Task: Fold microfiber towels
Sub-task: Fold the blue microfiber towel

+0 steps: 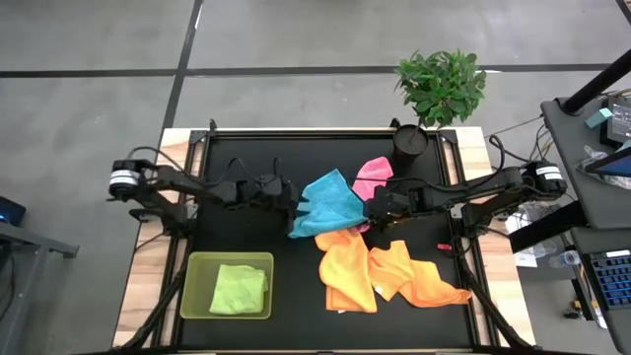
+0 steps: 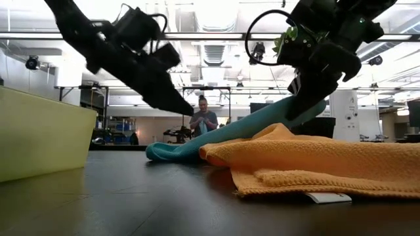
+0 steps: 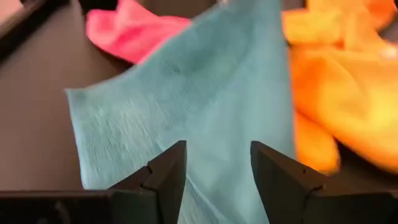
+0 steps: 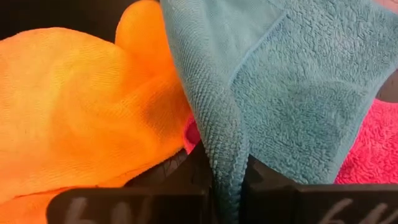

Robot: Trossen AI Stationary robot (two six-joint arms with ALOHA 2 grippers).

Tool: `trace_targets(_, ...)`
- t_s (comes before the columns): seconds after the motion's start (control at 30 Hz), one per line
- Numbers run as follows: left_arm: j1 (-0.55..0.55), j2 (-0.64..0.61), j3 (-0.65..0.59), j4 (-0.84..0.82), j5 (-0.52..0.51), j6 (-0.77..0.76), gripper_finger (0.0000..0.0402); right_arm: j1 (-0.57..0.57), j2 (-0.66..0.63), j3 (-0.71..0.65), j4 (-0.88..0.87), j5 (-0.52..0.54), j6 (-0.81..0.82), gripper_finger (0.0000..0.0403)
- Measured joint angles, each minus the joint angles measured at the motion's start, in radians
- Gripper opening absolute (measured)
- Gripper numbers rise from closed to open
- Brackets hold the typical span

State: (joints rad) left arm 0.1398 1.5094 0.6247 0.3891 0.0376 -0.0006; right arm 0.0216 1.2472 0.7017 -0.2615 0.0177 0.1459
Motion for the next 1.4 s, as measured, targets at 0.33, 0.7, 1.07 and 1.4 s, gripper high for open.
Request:
trace_targets(0.33,0.024,0.28,0.255,-0.217,-0.004,-0.098,0.0163,0.0,0.0,-0.002,0.003,0.0,-0.034,0.0008)
trace_targets(0.7,0.022,0.308,0.347,-0.361,-0.027,-0.124,0.0163,0.0,0.0,-0.002,0.006,0.008,-0.034,0.0009)
trace_targets(1.07,0.021,0.311,0.336,-0.372,0.014,-0.204,0.0128,0.0,0.0,-0.002,0.008,0.008,-0.034,0.0009)
trace_targets(1.4,0.02,0.322,0.342,-0.368,0.039,-0.173,0.0006,0.0,0.0,-0.002,0.009,0.009,-0.033,0.0009)
